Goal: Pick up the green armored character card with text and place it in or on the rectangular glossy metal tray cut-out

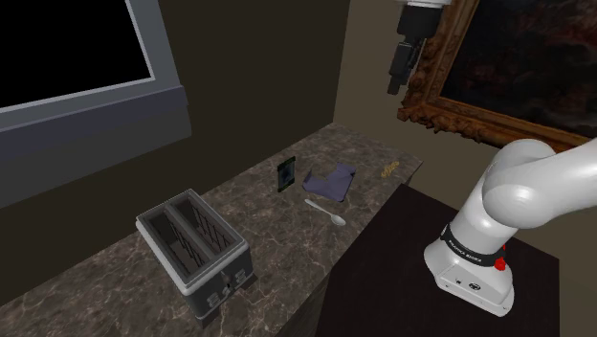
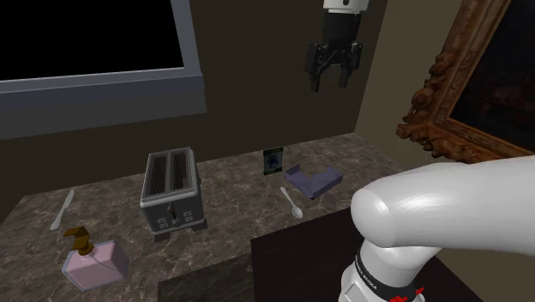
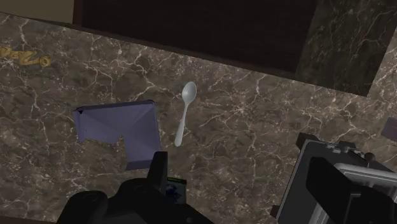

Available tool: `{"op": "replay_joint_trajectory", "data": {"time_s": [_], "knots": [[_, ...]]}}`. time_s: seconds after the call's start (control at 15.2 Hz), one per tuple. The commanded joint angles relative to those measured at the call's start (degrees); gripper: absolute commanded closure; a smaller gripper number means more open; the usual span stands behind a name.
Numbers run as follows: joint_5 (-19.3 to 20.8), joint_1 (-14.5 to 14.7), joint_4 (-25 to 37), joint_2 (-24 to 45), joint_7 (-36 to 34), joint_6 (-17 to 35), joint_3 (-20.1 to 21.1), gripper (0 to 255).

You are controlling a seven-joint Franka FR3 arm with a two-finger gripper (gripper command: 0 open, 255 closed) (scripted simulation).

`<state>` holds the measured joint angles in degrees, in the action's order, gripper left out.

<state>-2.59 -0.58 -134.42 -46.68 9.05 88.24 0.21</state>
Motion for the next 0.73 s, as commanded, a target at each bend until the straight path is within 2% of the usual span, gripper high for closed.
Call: {"op": "replay_joint_trajectory", "data": {"time_s": [0.0,0.66], "knots": [[0.0,0.0,0.0,0.0,0.0,0.0,0.0,0],[7.4,3.68,4.67,21.63,15.8,12.46,-1.22,0]]}}
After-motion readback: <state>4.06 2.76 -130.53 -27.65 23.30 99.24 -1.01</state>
